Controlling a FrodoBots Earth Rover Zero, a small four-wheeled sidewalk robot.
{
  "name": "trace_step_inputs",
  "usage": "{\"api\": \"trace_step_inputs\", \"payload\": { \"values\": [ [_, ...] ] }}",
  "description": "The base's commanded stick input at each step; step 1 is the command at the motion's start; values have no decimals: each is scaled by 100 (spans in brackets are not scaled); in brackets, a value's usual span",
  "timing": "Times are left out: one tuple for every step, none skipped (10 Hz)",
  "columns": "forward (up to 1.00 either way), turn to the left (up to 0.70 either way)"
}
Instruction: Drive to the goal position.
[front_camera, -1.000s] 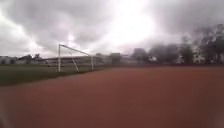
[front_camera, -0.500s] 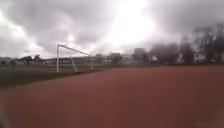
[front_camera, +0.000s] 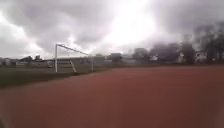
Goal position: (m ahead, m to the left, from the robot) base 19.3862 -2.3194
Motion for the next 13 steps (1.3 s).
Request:
{"api": "trace_step_inputs", "payload": {
  "values": [
    [70, -6],
    [70, 0],
    [70, 0],
    [70, 0],
    [70, 0],
    [70, 0],
    [70, 0],
    [70, 0],
    [70, 0],
    [70, 0],
    [70, 0],
    [70, 0],
    [70, 0]
  ]
}}
